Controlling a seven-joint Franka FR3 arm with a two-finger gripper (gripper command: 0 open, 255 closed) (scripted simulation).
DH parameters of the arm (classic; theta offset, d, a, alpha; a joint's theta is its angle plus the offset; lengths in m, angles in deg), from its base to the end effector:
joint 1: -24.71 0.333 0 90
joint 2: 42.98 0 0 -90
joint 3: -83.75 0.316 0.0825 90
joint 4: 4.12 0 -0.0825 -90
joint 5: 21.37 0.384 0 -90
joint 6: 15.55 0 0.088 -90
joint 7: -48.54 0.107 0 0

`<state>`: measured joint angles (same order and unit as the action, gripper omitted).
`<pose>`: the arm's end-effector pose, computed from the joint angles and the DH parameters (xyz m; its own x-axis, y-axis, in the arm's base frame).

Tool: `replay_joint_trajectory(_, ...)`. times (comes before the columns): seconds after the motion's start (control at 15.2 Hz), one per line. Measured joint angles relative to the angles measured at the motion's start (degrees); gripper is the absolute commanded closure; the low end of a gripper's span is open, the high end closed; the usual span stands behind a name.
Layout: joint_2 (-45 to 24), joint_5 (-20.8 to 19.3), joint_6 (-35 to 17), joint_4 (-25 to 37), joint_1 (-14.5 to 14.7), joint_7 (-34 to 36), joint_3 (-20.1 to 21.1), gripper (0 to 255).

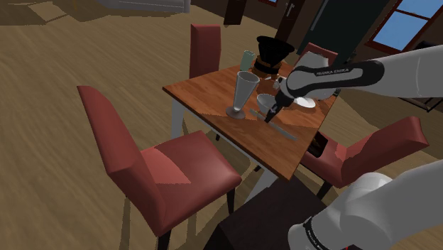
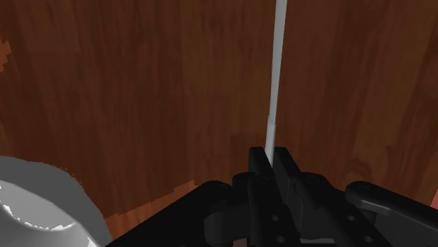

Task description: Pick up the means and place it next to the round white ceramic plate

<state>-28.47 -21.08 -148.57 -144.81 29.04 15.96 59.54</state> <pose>0.4332 -0.1573 0.3936 0.9658 0.2187 0.1391 0.2258 -0.9734 -0.0378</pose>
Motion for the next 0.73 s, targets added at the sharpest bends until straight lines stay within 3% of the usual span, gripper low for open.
replay_joint_trajectory(0.73,1.70,-0.80,8.14,6.52,-0.57,-0.05,-0.12,255)
